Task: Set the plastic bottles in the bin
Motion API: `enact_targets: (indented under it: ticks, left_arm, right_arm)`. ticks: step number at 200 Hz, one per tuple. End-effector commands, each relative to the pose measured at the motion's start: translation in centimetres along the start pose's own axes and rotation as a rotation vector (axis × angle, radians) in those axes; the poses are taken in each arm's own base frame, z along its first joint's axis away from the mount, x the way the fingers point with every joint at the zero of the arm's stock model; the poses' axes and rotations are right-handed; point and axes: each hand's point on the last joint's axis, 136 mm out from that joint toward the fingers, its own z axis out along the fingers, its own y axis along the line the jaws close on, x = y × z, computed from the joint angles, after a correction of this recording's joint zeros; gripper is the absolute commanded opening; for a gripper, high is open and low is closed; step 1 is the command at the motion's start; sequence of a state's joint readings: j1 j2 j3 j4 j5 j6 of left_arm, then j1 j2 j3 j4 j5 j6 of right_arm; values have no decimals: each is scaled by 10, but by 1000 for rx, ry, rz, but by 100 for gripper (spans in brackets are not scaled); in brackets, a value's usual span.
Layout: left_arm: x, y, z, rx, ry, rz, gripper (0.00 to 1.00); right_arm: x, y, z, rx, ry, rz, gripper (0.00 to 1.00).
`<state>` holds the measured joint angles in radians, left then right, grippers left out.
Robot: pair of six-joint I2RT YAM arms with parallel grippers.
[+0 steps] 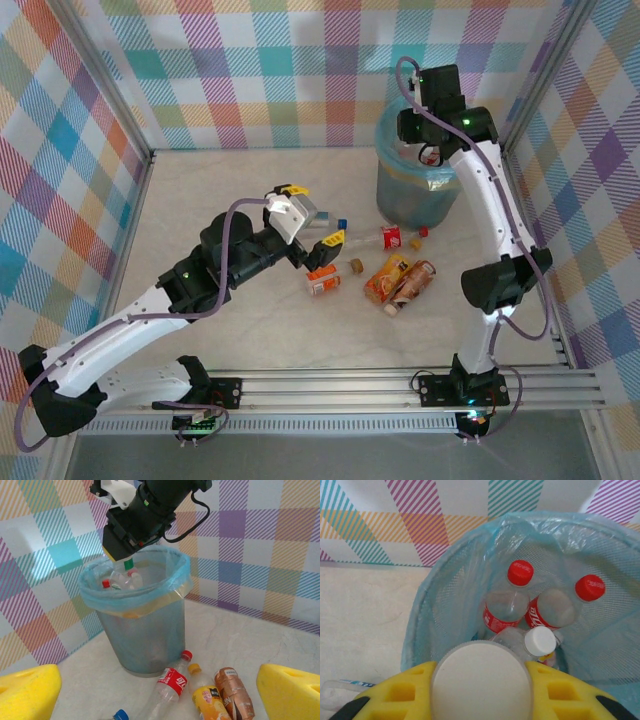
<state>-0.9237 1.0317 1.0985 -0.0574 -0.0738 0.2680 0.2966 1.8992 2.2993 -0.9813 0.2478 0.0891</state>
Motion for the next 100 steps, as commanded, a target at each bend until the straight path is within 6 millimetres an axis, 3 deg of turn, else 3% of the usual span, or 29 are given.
enact_targets:
  ticks: [1, 100]
  left_arm:
    - [3, 9, -9, -35, 4, -28, 100]
    - [14, 14, -8, -54, 36, -36, 100]
  right_arm:
    - [-3, -3, 15, -81, -5, 95, 16]
    - [60, -12, 115, -117, 150, 94, 23]
